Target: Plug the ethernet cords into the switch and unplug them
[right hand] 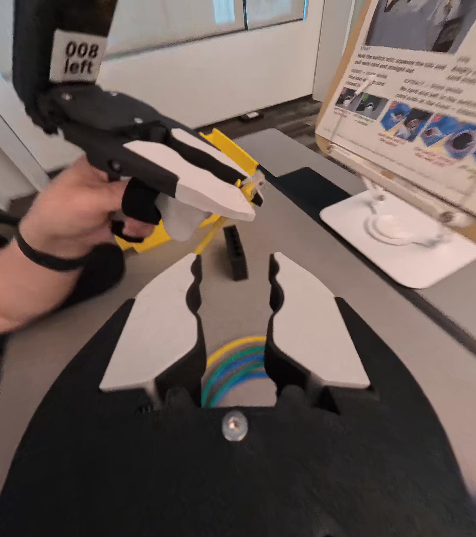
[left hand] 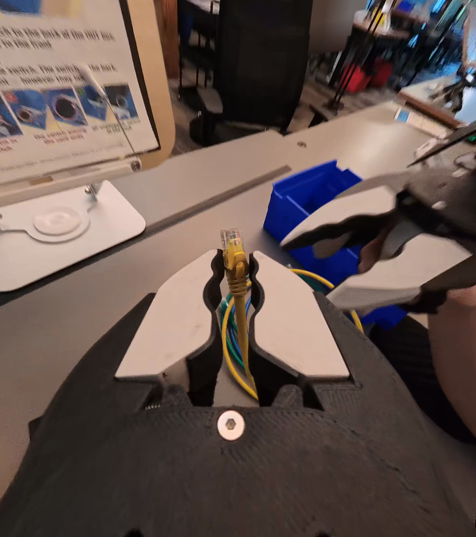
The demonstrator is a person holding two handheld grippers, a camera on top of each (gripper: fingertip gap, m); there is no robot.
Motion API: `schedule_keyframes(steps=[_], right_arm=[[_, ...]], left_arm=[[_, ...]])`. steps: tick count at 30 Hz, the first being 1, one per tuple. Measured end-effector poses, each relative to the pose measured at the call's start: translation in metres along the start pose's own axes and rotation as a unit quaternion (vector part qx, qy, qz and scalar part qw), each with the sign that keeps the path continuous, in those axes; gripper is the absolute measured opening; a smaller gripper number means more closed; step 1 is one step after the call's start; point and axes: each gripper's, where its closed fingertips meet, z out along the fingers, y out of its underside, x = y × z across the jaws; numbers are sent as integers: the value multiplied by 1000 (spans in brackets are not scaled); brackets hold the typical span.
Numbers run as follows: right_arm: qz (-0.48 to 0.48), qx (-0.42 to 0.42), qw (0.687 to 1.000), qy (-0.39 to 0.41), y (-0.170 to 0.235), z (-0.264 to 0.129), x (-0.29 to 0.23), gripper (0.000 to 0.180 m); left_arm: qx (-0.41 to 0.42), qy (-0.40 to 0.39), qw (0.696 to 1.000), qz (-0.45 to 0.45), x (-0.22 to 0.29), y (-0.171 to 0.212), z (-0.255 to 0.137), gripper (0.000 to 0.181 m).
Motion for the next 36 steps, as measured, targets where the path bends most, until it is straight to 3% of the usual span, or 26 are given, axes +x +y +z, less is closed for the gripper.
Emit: schedule_keyframes(steps=[1,6,8,9,10,17,22,28,30,33,36], right_arm=[[26,8,1000,-15,1,12,-5,52],[83,8,994,-67,18,59,-28,50],[91,19,992,-83,19,65,-32,44],[95,20,991,-93,20,65,-34,28],[95,20,989,-111,20,63,-37,13],[108,2,970,-218,13,37,-59,7],[81,-51,943,-319,14,-3,-91,6],[49,-90,930,-352,21,-26,-106,6],[49,-105,925,-362,25,-28,-110,6],[42,-129,926,-351,33,-25,-109,6],[32,-152,932,-327,42,-20,-103,7]], left_arm=[[13,4,1000,-1,-1,-3,-3,15],[4,36,999,-6,0,-1,-3,15],[-5,37,999,6,-1,0,-4,15],[-6,49,999,3,0,-1,-6,15],[-9,69,998,-2,4,-1,-8,15],[-7,231,973,-4,43,-9,-33,17],[-2,385,922,-28,73,-12,-60,29],[-38,511,858,-36,108,4,-70,36],[-53,532,844,-33,119,10,-70,37],[-79,509,857,-7,124,24,-57,40],[-87,493,865,-6,123,28,-50,15]])
